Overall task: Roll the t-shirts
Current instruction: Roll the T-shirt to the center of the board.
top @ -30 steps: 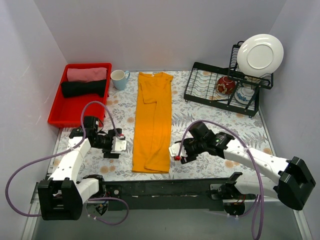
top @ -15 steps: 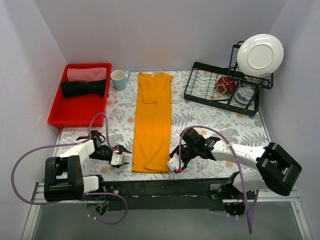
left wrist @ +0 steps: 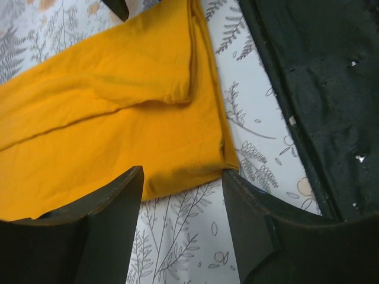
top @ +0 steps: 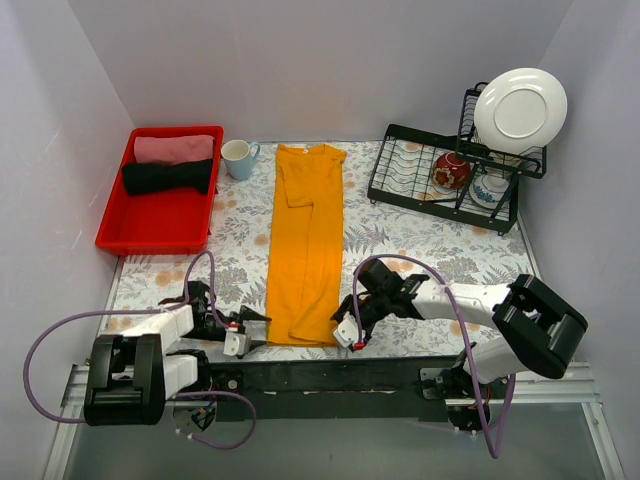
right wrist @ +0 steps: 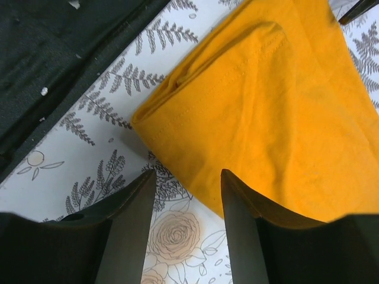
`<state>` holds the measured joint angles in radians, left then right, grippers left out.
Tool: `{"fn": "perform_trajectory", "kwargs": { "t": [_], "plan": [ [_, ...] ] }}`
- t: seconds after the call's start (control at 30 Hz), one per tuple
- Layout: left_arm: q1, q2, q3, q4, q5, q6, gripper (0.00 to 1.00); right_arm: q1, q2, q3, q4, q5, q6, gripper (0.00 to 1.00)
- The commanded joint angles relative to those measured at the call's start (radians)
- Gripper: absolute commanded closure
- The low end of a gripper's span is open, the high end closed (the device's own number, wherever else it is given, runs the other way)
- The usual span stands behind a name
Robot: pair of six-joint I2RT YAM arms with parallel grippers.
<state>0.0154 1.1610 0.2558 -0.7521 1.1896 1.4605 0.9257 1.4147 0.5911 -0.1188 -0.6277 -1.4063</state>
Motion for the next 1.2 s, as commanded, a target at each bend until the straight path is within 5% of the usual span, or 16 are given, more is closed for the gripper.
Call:
{"fn": "perform_trajectory", "kwargs": {
  "t": [0.0, 0.73, 0.97, 1.17],
  "plan": [
    [-0.043, -0.069, -0.069, 0.045, -0.013, 0.448, 0.45, 0.021, 0.001, -0.010, -0.002, -0.076, -0.039, 0.43],
    [-0.115, 0.035, -0.021, 0.007, -0.185, 0.448, 0.79, 0.102, 0.003, -0.102, 0.082, -0.055, 0.000, 0.55],
    [-0.124, 0.028, -0.006, -0.012, -0.205, 0.448, 0.91, 0.127, 0.017, -0.100, 0.073, -0.038, 0.076, 0.86],
    [-0.138, 0.043, 0.098, -0.206, -0.206, 0.448, 1.00, 0.127, -0.037, -0.077, 0.053, 0.000, 0.274, 0.94]
  ]
}}
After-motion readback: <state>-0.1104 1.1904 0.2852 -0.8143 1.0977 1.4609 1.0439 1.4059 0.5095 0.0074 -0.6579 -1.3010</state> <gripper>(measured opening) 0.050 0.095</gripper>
